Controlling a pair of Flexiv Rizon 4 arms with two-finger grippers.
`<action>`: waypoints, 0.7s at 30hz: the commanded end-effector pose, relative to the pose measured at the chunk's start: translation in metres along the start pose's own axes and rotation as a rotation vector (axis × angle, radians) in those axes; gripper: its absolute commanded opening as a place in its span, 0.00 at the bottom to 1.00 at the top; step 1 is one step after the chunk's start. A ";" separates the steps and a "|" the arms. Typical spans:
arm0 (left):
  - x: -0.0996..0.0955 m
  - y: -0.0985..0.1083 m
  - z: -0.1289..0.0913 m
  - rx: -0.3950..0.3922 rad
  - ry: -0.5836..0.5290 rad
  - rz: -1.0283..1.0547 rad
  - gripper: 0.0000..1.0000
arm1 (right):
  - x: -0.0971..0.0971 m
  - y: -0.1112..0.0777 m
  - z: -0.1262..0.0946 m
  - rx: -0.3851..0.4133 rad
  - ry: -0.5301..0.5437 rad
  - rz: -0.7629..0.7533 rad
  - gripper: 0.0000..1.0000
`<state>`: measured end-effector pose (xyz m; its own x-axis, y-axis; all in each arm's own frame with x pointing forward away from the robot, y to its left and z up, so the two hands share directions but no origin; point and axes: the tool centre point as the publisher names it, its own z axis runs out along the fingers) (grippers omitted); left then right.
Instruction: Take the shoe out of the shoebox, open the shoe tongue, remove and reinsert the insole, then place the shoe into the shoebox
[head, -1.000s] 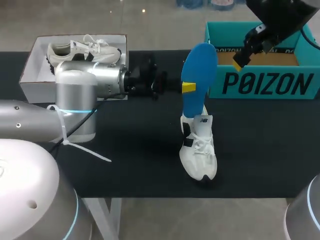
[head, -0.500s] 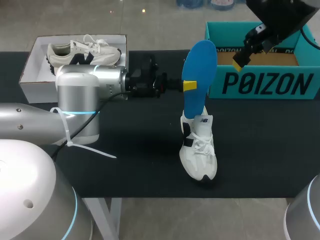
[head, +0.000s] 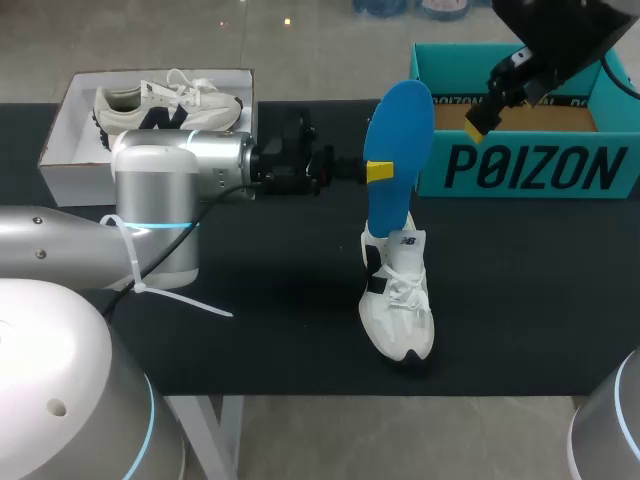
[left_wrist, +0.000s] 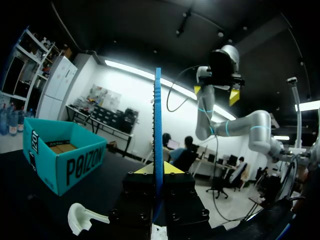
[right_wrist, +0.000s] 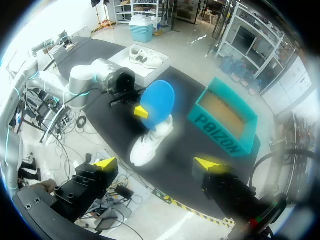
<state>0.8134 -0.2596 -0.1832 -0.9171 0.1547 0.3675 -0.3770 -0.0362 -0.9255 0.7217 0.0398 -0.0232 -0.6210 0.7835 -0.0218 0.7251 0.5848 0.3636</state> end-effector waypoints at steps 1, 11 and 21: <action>0.005 0.000 -0.001 -0.087 -0.016 0.165 0.00 | 0.000 0.002 0.001 0.004 0.000 0.001 1.00; 0.044 0.010 0.004 -0.005 0.096 0.866 0.00 | 0.000 0.002 0.001 0.004 0.000 0.001 1.00; 0.044 0.007 0.007 -0.082 0.110 0.941 0.00 | 0.000 0.002 0.001 0.004 0.000 0.001 1.00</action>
<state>0.7655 -0.2581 -0.1728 -0.9376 0.1797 -0.2975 0.2817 -0.1087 -0.9533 0.7216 0.0397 -0.0232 -0.6210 0.7835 -0.0218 0.7251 0.5847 0.3638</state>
